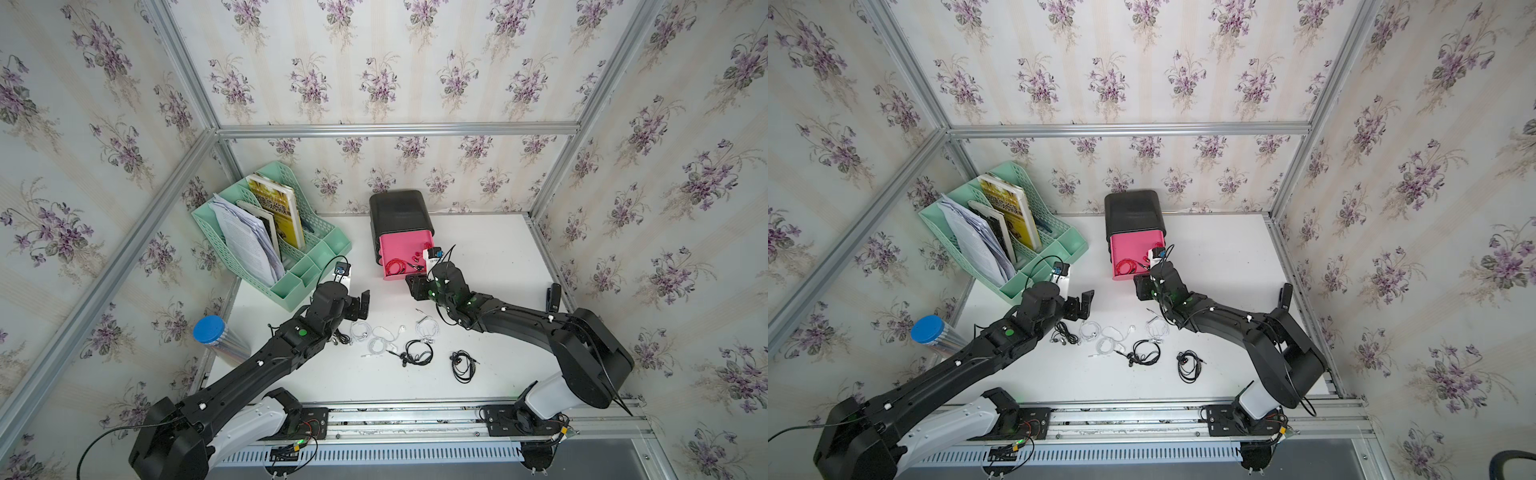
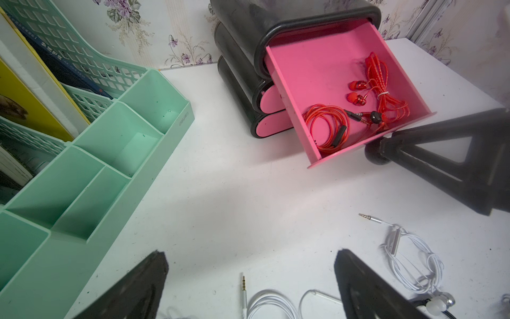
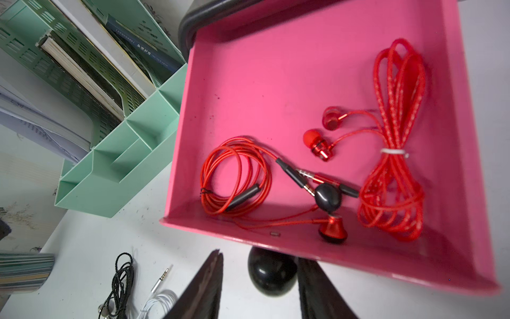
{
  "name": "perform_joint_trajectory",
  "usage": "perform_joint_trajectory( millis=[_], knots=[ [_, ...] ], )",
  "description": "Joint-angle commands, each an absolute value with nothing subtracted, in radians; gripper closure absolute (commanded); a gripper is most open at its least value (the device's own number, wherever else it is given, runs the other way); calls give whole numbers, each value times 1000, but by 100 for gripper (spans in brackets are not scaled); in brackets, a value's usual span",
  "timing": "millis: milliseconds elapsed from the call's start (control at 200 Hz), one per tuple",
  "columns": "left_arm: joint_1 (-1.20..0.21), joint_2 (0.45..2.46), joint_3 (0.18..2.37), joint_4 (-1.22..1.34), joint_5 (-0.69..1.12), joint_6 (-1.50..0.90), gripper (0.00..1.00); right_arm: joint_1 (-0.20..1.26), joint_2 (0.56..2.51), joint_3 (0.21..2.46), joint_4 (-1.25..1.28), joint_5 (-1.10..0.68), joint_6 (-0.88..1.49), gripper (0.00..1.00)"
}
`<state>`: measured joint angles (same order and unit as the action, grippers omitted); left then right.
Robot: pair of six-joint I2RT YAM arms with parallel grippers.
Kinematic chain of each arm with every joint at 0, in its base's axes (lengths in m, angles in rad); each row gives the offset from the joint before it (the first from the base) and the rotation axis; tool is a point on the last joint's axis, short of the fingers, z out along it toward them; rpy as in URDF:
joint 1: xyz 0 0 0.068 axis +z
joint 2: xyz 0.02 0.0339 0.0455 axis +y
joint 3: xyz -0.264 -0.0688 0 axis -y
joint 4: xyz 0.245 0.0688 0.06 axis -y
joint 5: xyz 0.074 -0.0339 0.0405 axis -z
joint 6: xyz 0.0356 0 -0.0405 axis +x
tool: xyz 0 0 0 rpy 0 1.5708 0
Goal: Place the wired earphones into the drawer by color
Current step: Close the drawer in the storage box.
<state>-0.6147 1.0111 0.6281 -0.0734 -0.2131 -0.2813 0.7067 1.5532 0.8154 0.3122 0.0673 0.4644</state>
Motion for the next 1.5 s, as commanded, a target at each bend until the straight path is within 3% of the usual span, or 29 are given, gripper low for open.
perform_joint_trajectory(
  millis=[0,480,769,1494],
  knots=[
    [-614,1008,635,-67,-224,-277,1,706,1560,828,332,97,457,52],
    [-614,1009,635,-69,-225,-277,1,706,1615,830,299,109,478,53],
    [-613,1009,635,-70,-228,-276,1,706,1618,844,292,110,478,73],
    [-614,1006,635,-73,-230,-280,1,705,1555,921,213,143,475,74]
  ],
)
